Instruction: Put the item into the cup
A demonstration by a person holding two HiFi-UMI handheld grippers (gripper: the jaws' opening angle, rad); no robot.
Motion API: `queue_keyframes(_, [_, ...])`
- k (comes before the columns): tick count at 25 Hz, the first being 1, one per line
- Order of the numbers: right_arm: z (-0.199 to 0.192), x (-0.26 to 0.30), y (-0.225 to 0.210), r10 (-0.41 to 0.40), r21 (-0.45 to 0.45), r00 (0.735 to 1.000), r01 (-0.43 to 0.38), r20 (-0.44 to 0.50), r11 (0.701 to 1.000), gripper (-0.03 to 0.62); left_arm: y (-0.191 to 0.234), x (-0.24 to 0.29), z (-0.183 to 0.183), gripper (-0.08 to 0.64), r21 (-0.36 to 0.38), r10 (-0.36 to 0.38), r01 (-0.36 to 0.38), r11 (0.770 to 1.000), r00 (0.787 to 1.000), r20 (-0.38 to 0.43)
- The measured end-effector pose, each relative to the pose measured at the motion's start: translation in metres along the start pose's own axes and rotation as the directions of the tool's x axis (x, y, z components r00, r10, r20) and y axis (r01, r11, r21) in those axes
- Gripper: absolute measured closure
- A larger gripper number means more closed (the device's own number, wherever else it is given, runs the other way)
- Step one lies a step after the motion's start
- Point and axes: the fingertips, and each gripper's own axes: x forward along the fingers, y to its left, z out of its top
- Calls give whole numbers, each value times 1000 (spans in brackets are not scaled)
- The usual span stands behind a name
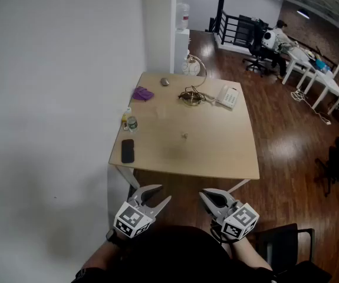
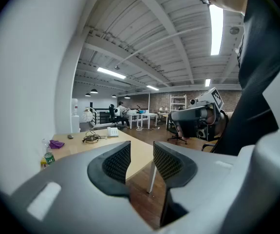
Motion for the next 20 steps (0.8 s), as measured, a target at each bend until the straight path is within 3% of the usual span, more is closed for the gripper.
queue_keyframes(13, [-8, 35, -16, -23, 17, 1000, 24, -13, 1000, 584, 42, 0, -17, 420, -17, 7, -7, 1000, 1000, -10])
queue_keyframes(20, [-7, 61, -69, -12, 64, 1000, 13, -25, 998, 584, 78, 33, -21, 416, -51, 40, -41, 998, 999, -33])
